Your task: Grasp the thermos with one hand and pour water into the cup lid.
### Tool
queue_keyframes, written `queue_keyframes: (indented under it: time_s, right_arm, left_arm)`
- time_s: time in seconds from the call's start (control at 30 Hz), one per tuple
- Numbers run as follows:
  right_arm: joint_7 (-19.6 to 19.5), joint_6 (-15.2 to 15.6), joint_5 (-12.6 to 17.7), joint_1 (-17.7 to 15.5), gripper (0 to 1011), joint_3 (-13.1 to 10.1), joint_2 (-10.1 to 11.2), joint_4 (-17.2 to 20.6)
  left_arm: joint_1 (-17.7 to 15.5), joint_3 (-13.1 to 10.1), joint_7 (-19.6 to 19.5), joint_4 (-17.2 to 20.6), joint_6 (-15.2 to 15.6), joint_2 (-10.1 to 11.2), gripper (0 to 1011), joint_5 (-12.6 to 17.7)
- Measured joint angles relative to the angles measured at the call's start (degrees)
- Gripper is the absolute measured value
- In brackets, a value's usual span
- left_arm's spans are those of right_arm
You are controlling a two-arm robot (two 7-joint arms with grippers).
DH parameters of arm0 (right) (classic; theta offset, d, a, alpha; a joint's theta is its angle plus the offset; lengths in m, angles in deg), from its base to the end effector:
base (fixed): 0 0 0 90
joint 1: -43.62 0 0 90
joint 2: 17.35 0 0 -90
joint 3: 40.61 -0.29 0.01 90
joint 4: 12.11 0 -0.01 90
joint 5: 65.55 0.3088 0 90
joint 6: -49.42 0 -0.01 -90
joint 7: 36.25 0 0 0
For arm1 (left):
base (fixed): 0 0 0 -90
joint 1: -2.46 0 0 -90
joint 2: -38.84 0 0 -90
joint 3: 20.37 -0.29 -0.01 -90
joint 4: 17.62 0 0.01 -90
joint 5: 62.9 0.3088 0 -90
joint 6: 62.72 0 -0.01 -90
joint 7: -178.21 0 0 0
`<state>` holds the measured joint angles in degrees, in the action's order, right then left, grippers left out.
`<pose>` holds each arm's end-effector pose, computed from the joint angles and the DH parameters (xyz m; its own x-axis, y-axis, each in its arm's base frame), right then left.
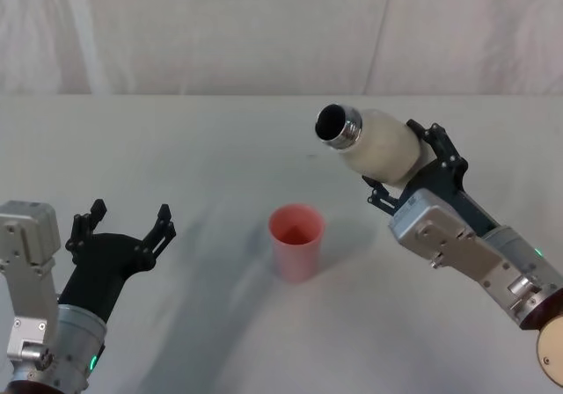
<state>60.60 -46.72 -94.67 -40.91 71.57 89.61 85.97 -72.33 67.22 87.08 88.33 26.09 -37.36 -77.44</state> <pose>0.3277 0.0443 -0.2492 0.3000 -0.5978 0.7434 0.8363 0.5397 0.0966 0.2530 0.0375 -0.2853 0.1242 0.9917 -0.0327 -0.9922 0.1237 -0.0176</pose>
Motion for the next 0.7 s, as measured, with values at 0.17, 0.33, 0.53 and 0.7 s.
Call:
queue_keyframes:
  time_s: [0.17, 0.33, 0.53, 0.7]
  right_arm:
    - [-0.29, 0.33, -2.62, 0.44, 951, 1.13, 1.01, 0.05]
    - [-0.49, 0.59, -5.11, 0.96, 951, 2.20, 2.07, 0.05]
    - [0.26, 1.35, -7.31, 2.02, 951, 3.43, 3.35, -0.22]
    - [1.40, 1.83, -8.13, 2.90, 951, 4.17, 4.14, -0.43]
  left_arm:
    - [0.00, 0.00, 0.00, 0.00, 0.00, 0.00, 1001, 0.00]
    - [0.00, 0.00, 0.00, 0.00, 0.00, 0.00, 1001, 0.00]
    - [0.00, 0.00, 0.00, 0.00, 0.00, 0.00, 1001, 0.00]
    - [0.00, -0.01, 0.00, 0.00, 0.00, 0.00, 1001, 0.01]
